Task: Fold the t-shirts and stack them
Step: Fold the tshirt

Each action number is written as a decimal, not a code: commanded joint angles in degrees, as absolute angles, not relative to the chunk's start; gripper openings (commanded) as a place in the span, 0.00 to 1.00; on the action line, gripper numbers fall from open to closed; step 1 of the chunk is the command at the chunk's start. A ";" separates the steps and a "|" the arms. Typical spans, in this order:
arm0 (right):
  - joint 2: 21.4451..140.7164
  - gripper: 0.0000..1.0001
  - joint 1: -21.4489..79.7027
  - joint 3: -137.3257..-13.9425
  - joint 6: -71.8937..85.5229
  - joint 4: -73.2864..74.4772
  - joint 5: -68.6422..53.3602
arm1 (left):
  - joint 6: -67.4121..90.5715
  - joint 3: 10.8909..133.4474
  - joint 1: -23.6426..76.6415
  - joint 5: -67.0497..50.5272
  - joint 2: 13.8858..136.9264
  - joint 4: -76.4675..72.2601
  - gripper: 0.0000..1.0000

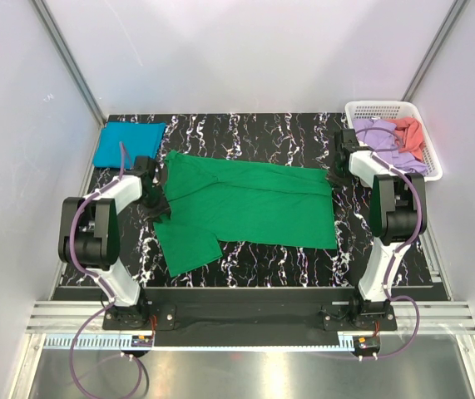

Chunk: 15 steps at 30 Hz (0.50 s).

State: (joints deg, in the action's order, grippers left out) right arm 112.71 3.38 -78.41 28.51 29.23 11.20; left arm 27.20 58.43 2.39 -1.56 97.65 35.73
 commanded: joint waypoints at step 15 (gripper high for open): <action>104.42 0.34 7.28 -85.87 31.29 36.92 4.24 | 23.56 77.61 0.00 -9.74 98.61 31.92 0.55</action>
